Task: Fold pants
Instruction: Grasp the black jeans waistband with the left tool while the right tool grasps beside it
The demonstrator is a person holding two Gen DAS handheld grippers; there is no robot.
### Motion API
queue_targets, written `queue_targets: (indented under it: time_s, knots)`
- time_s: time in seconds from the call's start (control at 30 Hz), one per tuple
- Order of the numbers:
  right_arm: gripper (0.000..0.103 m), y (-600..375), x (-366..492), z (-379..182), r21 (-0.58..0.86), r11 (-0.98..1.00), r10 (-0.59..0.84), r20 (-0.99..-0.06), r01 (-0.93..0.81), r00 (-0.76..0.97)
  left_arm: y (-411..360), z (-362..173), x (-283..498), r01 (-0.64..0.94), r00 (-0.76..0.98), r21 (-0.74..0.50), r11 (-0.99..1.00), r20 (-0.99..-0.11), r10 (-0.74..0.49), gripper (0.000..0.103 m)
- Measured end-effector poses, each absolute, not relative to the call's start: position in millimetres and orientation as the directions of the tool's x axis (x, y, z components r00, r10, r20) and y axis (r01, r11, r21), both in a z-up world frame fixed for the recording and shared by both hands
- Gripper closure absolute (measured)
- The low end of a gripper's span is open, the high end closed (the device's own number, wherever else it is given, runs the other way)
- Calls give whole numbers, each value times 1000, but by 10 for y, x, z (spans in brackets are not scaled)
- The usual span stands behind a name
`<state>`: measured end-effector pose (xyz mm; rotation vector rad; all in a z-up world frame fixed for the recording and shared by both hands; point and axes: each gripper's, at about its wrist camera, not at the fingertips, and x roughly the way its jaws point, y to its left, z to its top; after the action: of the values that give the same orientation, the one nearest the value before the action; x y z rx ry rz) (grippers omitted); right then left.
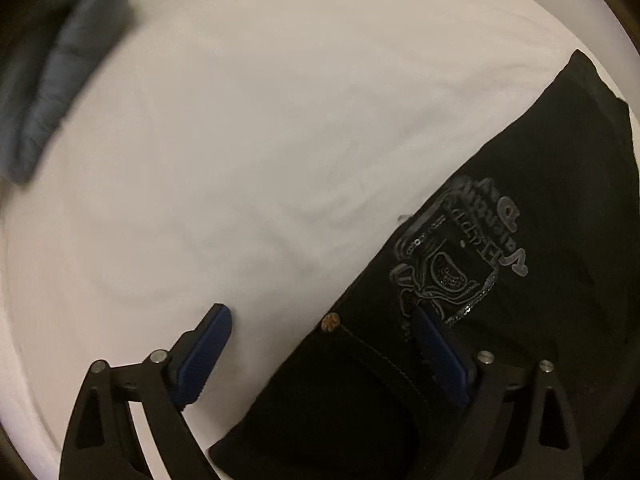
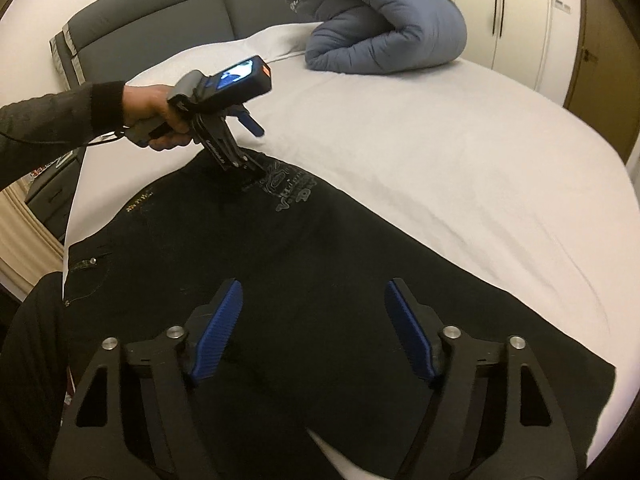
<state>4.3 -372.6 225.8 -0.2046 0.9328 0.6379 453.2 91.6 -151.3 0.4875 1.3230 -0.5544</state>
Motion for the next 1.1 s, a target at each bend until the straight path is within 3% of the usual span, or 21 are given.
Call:
queue_targets:
  time_s: [0.07,0.13,0.2,0.27,0.7,0.87,0.9,0.93,1.03,1.1]
  knots:
    - [39,-3751,130,2174,118,797,429,-802,-592,417,958,-1547,4537,623,124,-27,782,-983,-133,15]
    - [45,-3690,225,2135,123,795,431,-803,-594,411,984,-1530,4523,620,93,-74,781,-982,-166,34]
    - [51,-3612,366,2088,116,790,429,-807,-603,406,1000,-1457,4459,609,85,-99,787,-978,-189,89]
    - [56,-3495,596,2046,102,783,423,-810,-614,405,991,-1399,4329,614,99,-96,784,-975,-197,90]
    - [56,-2676,1376,1794,38,657,365,-890,-753,273,961,-717,2903,690,411,155,707,-888,-207,92]
    - [57,-2463,1561,1617,4,619,295,-928,-785,228,943,-718,2955,692,425,171,702,-882,-203,92]
    - [63,-2445,1586,1599,4,619,288,-932,-785,222,947,-739,3007,690,423,168,704,-883,-204,92]
    - [78,-2427,1614,1583,9,621,282,-936,-784,212,945,-746,2993,688,423,166,707,-882,-205,92]
    - [93,-2355,1642,1537,4,621,260,-944,-784,201,933,-759,3210,684,423,161,711,-882,-207,92]
    - [97,-2309,1624,1537,-7,625,256,-943,-781,213,899,-740,3171,683,424,159,713,-881,-209,92]
